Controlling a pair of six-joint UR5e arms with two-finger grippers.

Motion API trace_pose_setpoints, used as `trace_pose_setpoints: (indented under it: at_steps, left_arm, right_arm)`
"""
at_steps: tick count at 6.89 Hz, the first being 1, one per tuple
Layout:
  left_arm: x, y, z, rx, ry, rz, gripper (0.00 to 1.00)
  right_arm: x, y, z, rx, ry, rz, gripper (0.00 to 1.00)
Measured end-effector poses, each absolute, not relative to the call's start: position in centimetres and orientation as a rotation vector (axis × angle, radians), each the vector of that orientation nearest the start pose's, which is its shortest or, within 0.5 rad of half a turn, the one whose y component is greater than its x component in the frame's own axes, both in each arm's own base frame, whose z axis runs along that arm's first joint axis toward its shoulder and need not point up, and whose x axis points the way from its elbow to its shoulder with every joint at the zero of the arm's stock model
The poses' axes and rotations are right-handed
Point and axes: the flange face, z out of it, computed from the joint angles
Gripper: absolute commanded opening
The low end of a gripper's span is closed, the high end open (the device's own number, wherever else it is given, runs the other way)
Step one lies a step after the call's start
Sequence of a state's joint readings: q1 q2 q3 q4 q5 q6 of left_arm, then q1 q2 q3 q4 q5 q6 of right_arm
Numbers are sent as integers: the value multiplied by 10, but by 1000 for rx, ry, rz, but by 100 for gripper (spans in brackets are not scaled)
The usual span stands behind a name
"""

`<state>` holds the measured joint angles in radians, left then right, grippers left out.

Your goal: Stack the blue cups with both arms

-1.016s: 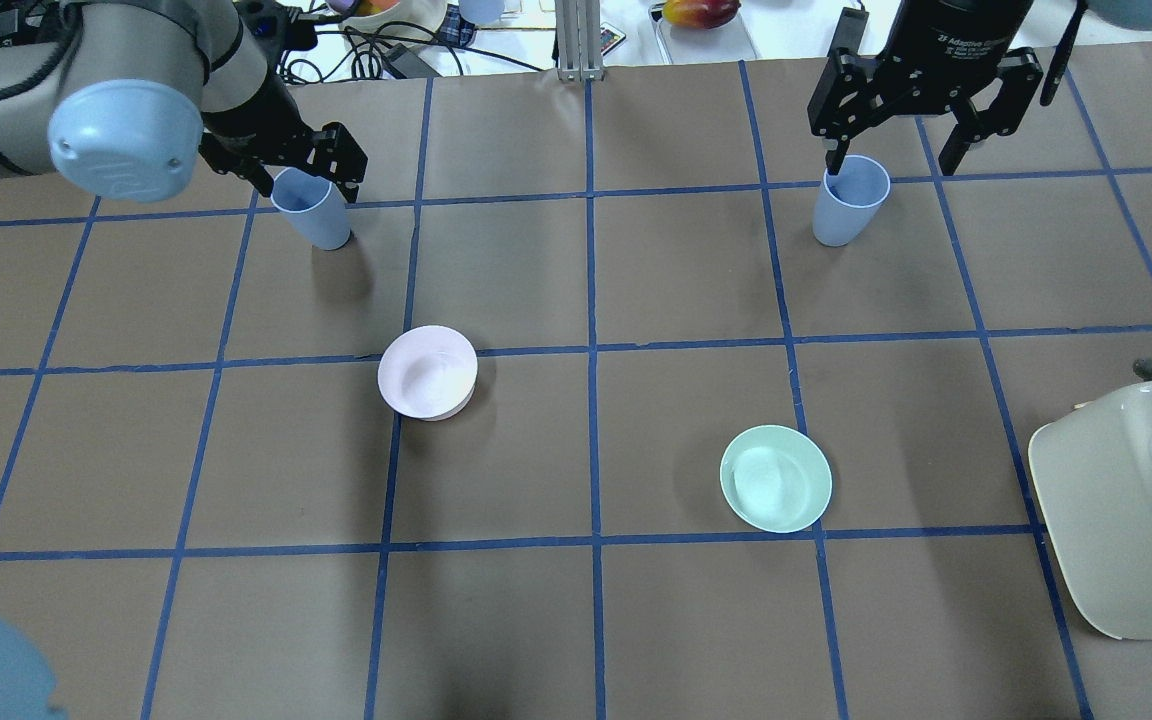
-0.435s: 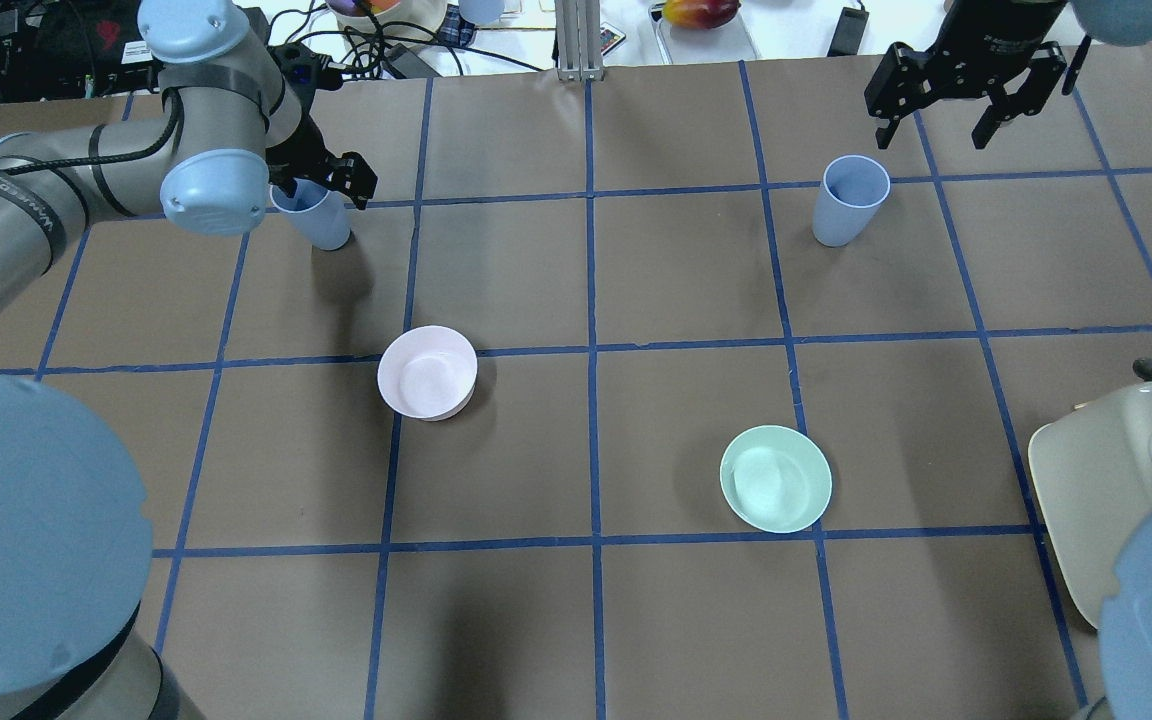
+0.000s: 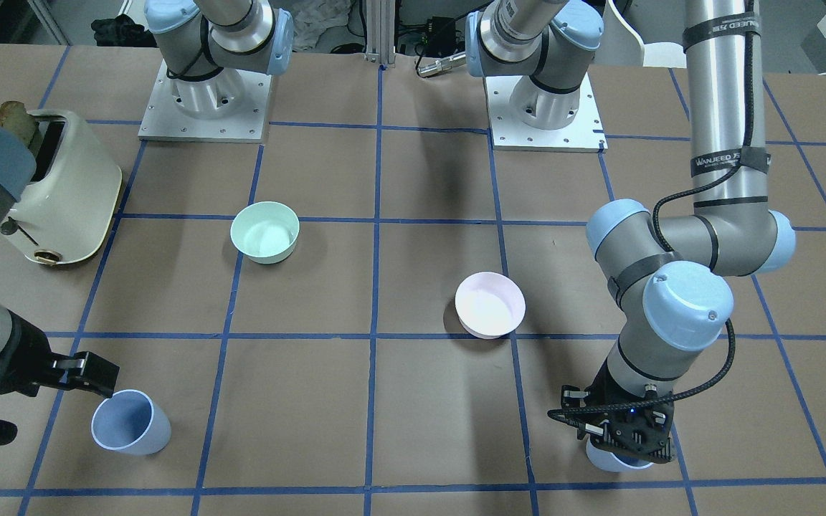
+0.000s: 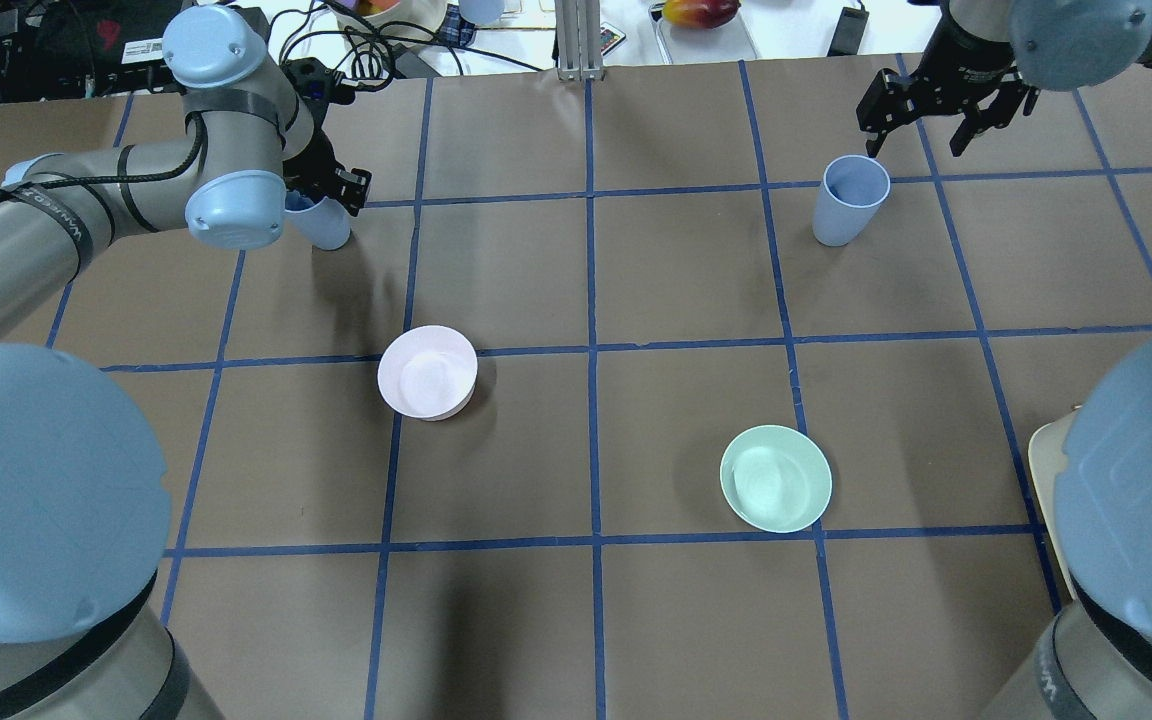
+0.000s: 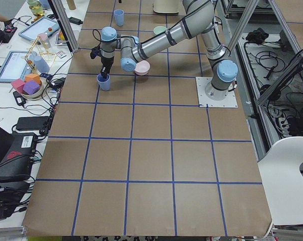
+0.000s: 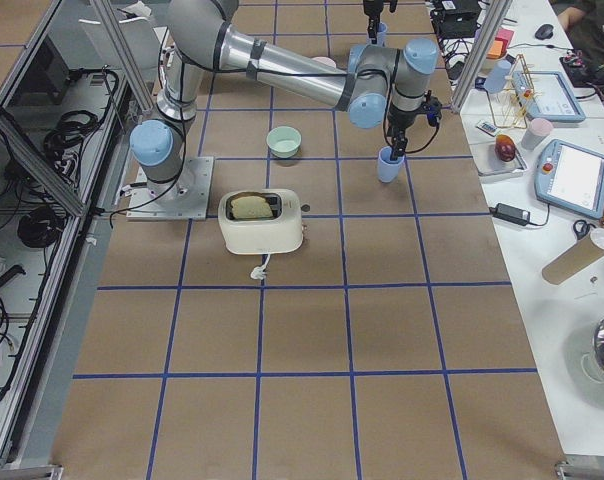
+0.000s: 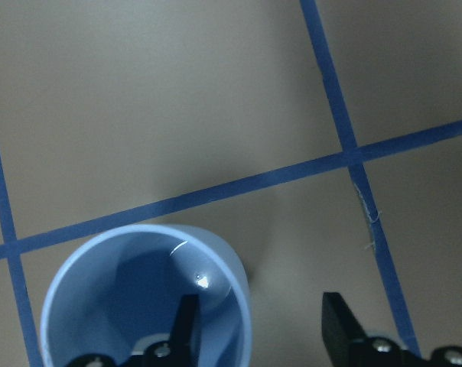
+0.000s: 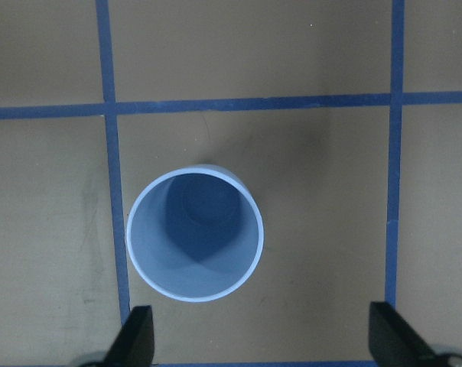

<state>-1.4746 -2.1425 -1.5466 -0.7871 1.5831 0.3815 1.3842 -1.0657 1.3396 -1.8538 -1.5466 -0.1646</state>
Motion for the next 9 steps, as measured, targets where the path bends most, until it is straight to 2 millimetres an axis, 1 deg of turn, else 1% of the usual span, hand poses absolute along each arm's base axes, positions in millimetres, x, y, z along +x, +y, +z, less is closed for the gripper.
trace_pose_setpoints:
  at_steps: [1, 2, 3, 4, 5, 6, 7, 8, 9]
  left_arm:
    - [-67, -696, 243, 443, 3019, -356, 0]
    - [-74, -696, 249, 452, 3015, -377, 0]
    - [-103, -692, 267, 480, 3011, -420, 0]
    - [-161, -677, 285, 515, 3016, -458, 0]
    - [-226, -656, 291, 499, 3046, -469, 0]
    - [-284, -633, 286, 441, 3091, -460, 0]
    - [-329, -613, 277, 401, 3129, -437, 0]
    - [-360, -597, 265, 390, 3152, -404, 15]
    - [-377, -588, 255, 400, 3174, -374, 99]
  right_arm:
    - [5, -705, 310, 35, 3119, -21, 100]
    - [3, -711, 295, 40, 3119, -22, 100]
    - [3, -715, 282, 47, 3118, -13, 100]
    - [2, -718, 270, 53, 3116, -1, 91]
    - [2, -720, 262, 54, 3115, 2, 52]
    - [2, -722, 254, 54, 3111, 8, 12]
    - [2, -723, 250, 52, 3110, 13, 0]
    - [2, -723, 248, 49, 3110, 16, 0]
    - [2, -723, 249, 51, 3109, 17, 0]
